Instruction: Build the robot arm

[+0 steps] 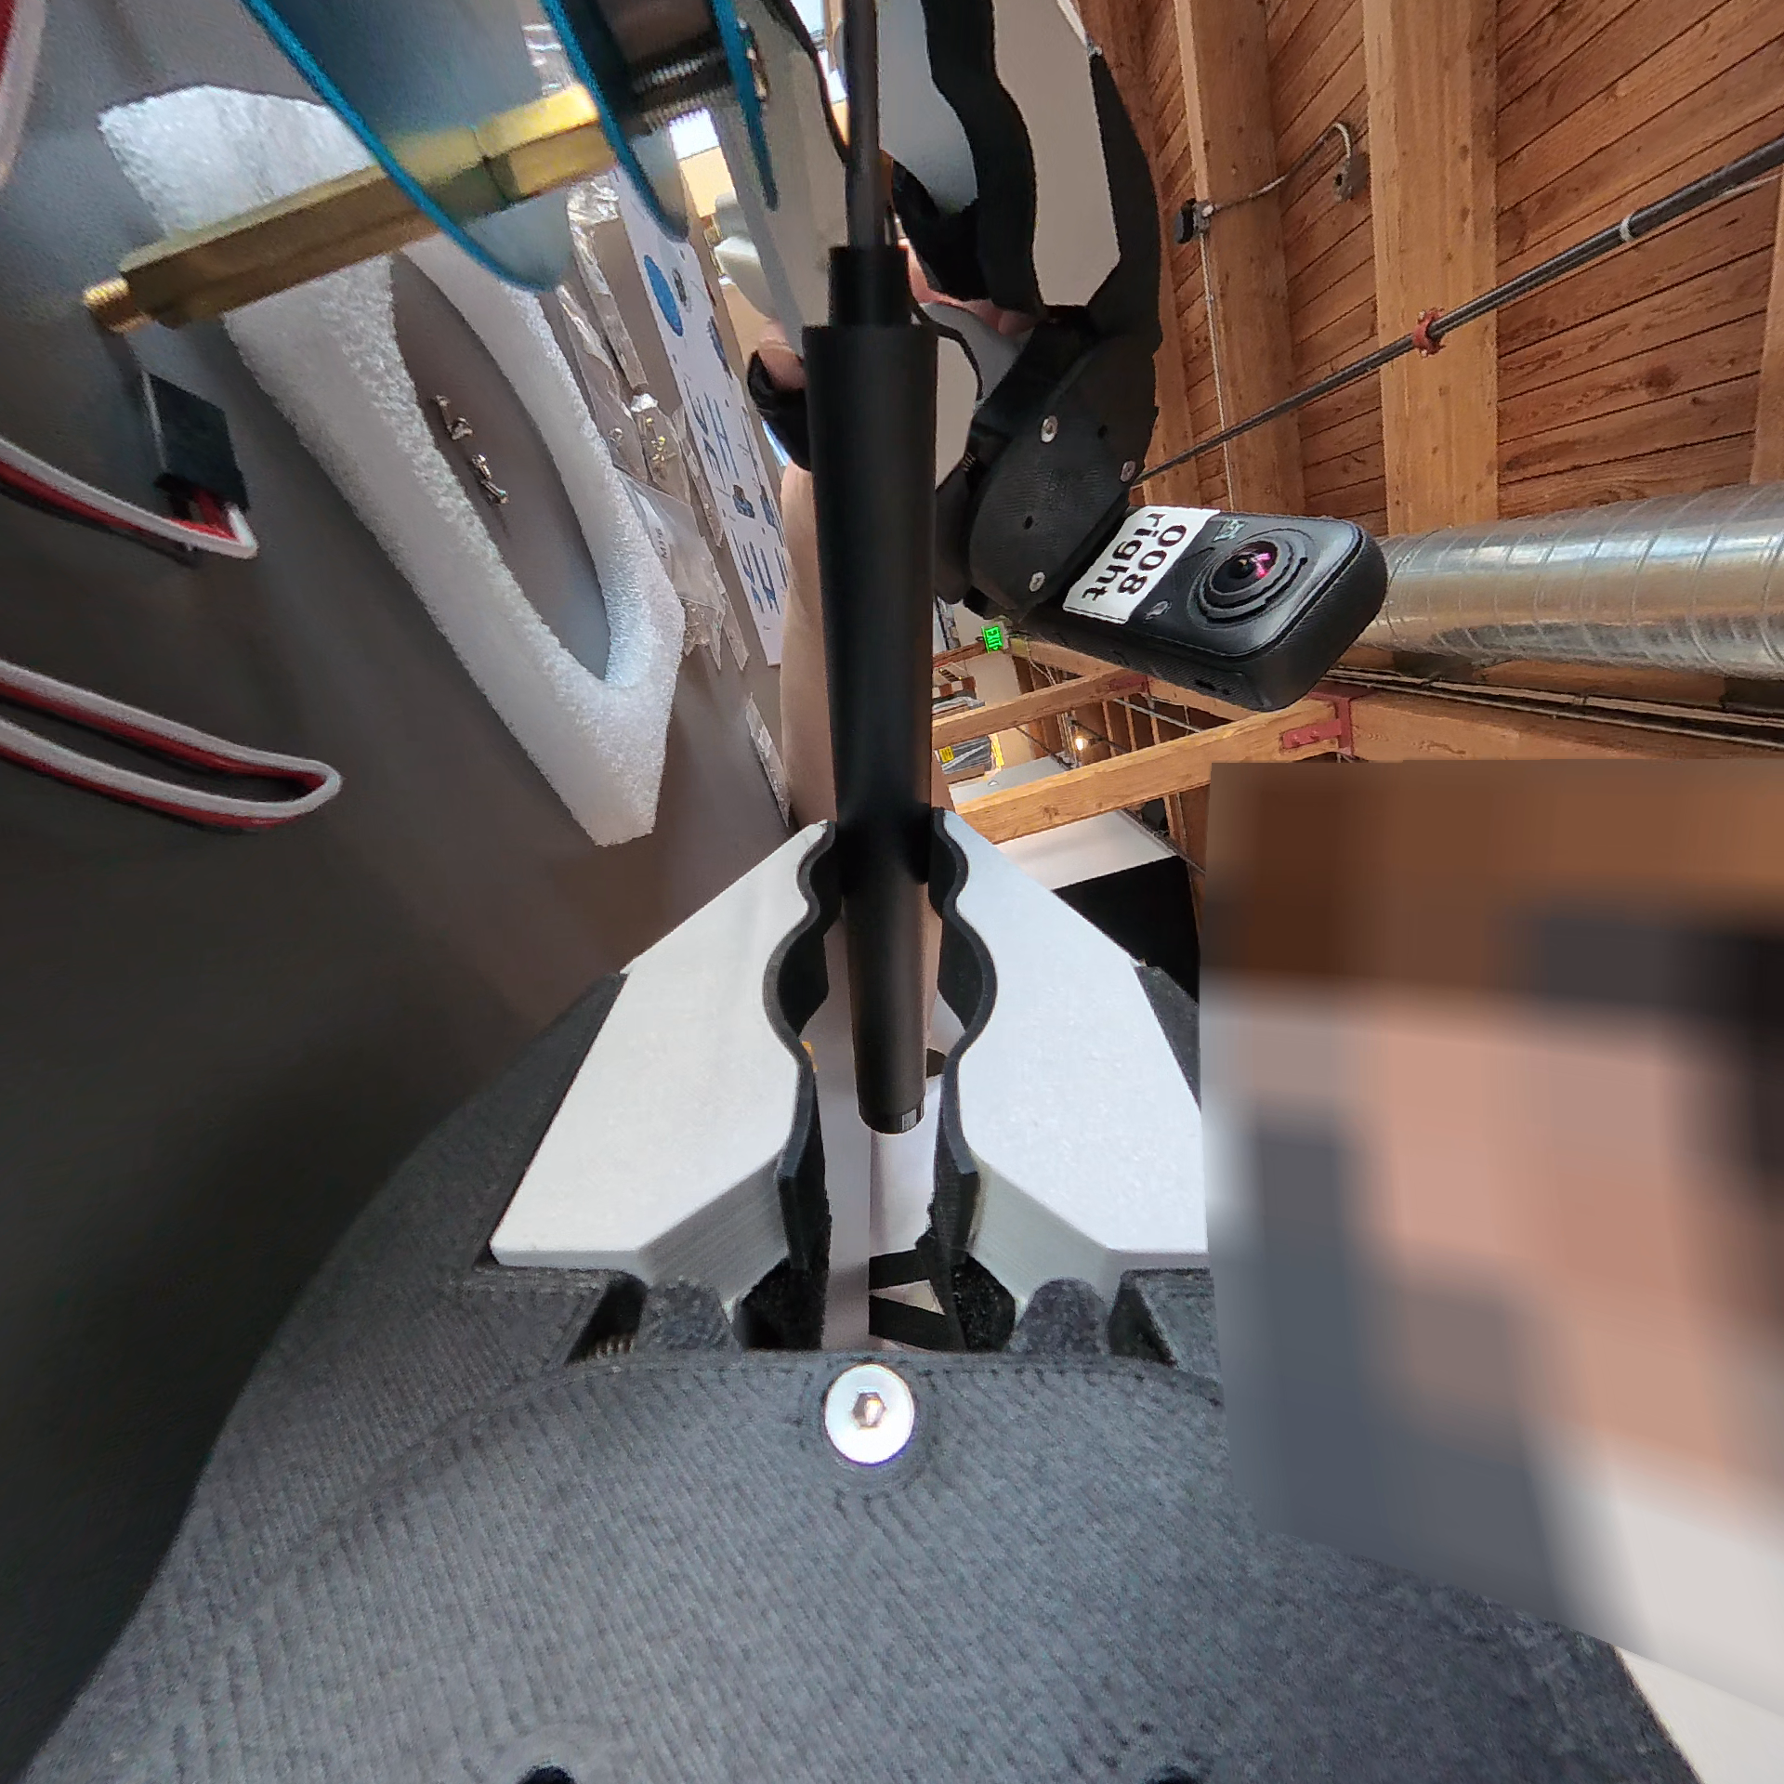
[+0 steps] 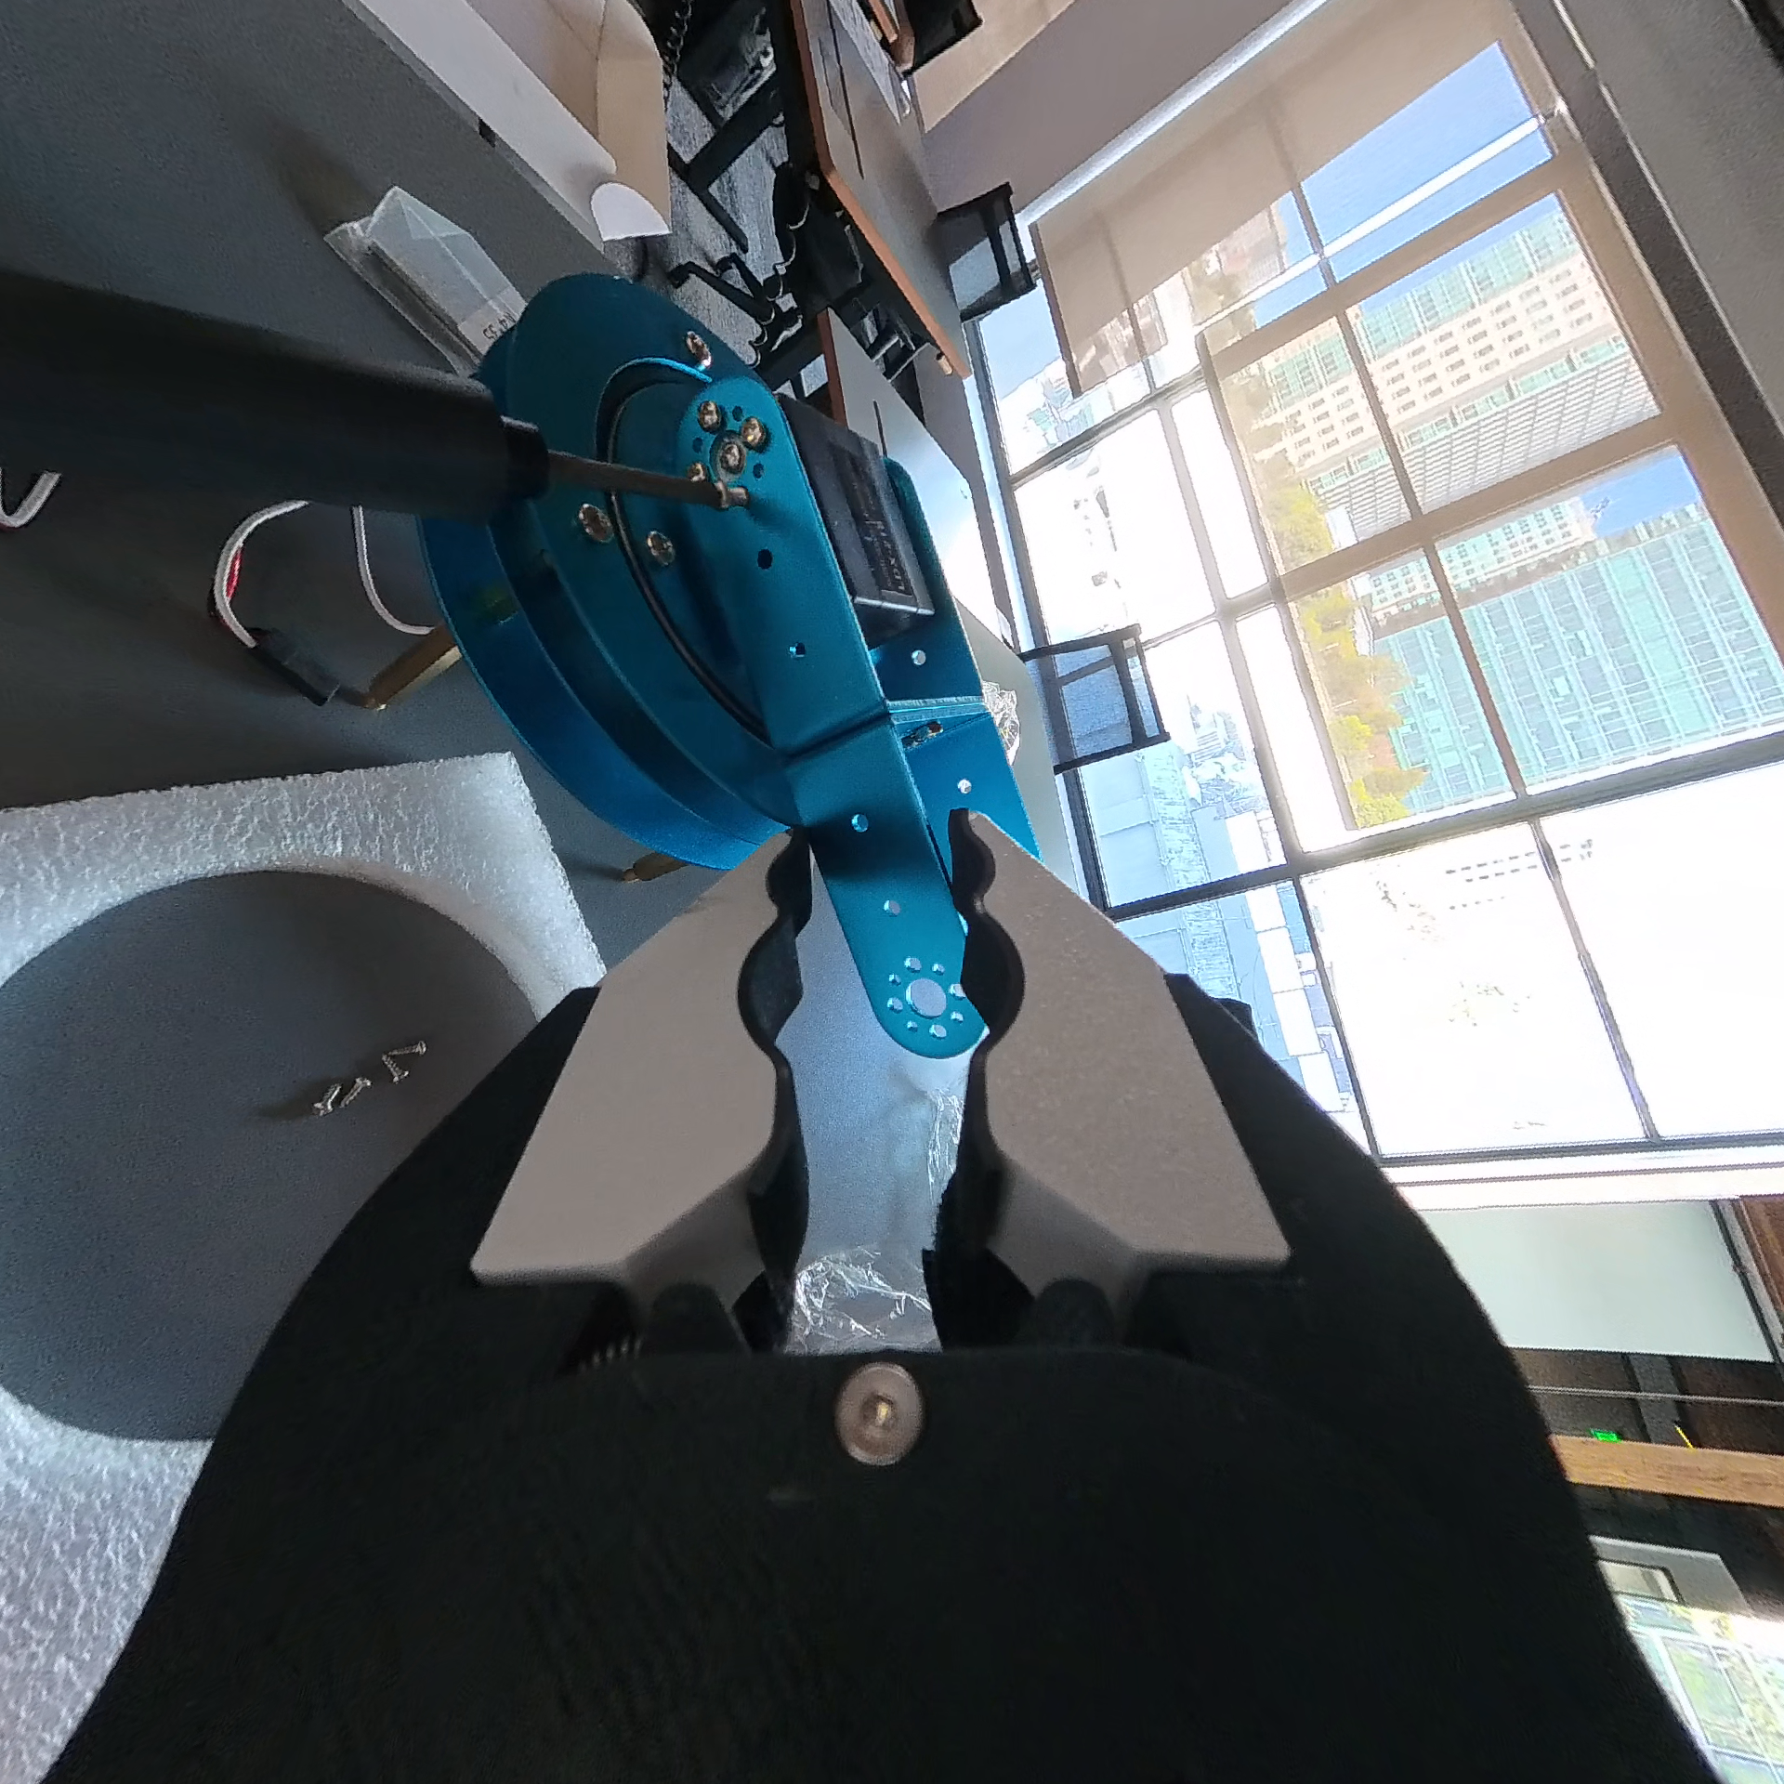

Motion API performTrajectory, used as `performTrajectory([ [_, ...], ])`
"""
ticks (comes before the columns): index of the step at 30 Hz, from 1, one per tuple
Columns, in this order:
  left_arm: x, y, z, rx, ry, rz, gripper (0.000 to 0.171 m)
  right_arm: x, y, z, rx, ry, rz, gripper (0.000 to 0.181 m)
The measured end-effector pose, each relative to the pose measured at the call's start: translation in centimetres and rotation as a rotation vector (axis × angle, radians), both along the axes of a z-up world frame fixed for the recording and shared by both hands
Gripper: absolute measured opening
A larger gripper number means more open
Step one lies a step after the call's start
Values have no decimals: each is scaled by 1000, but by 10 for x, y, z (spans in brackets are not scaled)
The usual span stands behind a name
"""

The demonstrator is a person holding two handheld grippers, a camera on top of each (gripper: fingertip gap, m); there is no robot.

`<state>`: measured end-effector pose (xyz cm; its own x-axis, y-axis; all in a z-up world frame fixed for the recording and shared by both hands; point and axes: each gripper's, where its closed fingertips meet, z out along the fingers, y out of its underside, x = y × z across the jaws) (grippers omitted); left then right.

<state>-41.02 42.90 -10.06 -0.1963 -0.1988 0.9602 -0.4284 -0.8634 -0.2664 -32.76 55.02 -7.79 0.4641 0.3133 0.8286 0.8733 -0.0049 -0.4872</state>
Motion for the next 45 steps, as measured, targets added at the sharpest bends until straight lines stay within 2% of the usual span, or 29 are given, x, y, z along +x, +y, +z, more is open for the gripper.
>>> performTrajectory([
  [19,0,3,2,-30,-17,19,16,0,1,0,-5,21,4,28],
  [32,0,5,-1,32,9,15,16,1,1,0,-4,40,9,28],
  [36,0,6,3,-13,-16,15,16,1,2,-1,-6,39,13,28],
  [45,2,6,3,-18,-13,28,16,5,-2,3,-43,145,31,28],
])
